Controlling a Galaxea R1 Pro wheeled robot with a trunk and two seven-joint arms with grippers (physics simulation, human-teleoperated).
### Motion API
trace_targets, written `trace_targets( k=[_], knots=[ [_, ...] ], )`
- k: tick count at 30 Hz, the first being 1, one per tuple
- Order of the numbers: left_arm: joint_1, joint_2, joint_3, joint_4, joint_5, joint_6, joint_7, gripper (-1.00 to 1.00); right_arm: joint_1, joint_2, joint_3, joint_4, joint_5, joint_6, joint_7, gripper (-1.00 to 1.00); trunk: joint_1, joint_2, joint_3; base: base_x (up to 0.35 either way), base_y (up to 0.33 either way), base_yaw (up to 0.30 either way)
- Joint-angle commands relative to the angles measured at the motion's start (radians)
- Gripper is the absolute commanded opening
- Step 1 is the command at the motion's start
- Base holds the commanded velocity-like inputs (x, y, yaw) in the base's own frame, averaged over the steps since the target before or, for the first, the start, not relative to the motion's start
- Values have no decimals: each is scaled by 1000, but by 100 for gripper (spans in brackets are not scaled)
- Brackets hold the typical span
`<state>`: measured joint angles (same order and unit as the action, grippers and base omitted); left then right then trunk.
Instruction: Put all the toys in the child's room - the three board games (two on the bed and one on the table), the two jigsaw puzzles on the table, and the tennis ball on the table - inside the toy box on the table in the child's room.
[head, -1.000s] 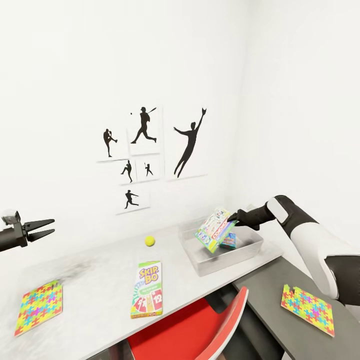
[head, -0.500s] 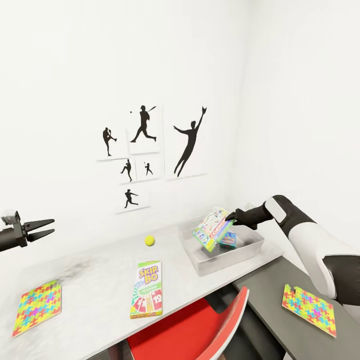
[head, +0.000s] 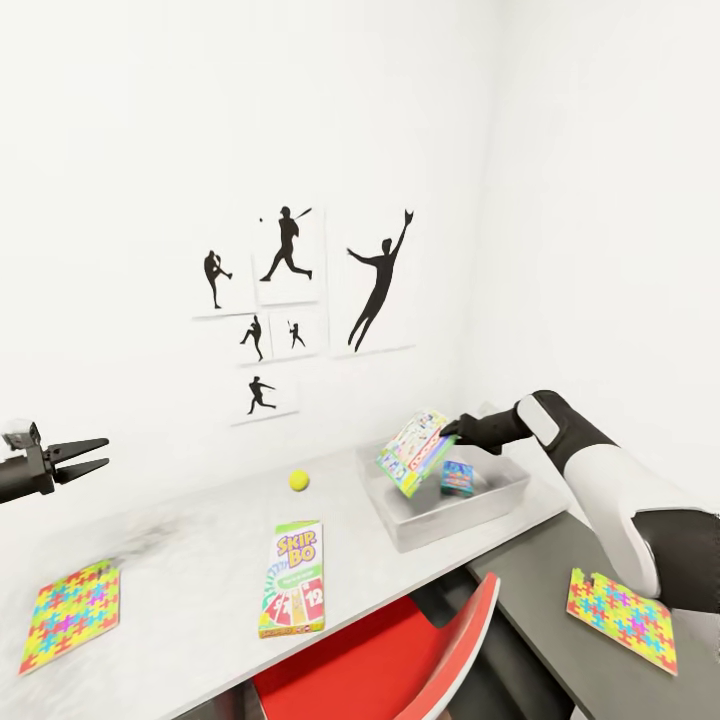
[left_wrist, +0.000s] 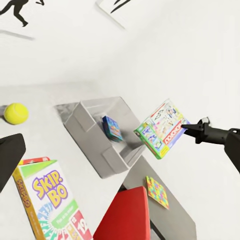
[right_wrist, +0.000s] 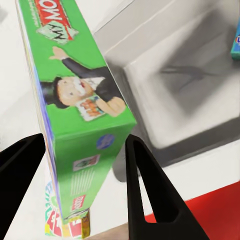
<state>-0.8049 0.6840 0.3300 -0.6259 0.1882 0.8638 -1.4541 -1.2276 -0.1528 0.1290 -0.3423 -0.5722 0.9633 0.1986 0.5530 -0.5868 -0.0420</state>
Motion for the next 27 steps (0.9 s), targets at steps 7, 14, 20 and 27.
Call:
trace_targets(
  k=[7,14,20,27],
  knots=[
    [-1,-1,0,0,0,10,-3,100,-1,4,8,0,9,-14,10,-100,27,-51,-24,0,0,0],
    [-1,-1,0,0,0,9,-3,100,-1,4,9,0,9,-21,10,-100,54,-100,-46,0,0,0],
    [-1,-1,0,0,0,9,-3,100,-1,5,11,0,9,-21,10,-100,77,-142,-65,0,0,0],
    [-1,-1,0,0,0,9,-3,100,-1,6,12,0,10,-21,9,-100,104,-191,-87,0,0,0]
  ],
)
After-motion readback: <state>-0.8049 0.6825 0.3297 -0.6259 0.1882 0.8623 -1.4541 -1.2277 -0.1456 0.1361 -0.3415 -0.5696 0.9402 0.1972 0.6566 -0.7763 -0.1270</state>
